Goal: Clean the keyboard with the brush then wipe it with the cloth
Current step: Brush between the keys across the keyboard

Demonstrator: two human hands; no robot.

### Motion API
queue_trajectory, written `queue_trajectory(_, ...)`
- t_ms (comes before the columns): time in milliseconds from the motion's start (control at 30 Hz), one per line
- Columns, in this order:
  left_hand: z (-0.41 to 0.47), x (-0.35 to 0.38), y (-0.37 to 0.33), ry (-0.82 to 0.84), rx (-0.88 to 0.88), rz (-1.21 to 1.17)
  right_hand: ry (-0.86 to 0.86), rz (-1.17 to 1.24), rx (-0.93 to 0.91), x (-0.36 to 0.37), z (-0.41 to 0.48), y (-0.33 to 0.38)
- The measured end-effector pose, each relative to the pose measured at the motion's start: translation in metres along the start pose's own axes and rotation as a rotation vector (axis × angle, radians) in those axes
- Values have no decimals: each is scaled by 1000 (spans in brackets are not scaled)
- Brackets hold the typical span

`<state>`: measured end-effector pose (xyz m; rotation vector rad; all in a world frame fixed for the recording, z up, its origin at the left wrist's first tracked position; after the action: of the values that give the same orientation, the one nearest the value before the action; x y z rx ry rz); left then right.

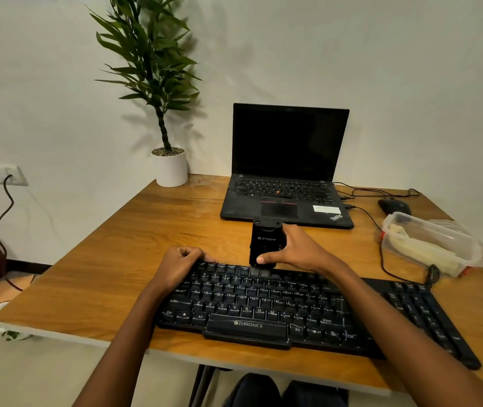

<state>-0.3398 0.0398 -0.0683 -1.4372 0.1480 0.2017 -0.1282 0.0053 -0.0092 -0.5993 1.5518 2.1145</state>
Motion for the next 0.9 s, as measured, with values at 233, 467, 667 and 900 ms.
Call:
queue_trajectory(233,1,1,0,0,-2,-22,-26,58,14,2,1,6)
queue_trajectory(467,0,0,-1,-2,9,-17,-88,-9,-2,-3,5,4)
queue_trajectory(667,-1,0,-4,-2,12,-20,8,16,-5,9,4,7)
queue_trajectory(900,-2,0,-4,-5,9,-23,9,33,-13,14,7,14)
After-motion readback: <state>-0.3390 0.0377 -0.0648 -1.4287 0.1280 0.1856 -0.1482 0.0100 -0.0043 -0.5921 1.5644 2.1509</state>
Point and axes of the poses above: each hand's wrist, its own z-axis towards the middle knuckle, its own x-axis out of the palm, y = z × x, the point moved 7 cm from there along z, towards the middle knuckle, and after that the axes turned 13 degrees about -y, right-handed, at the moved point
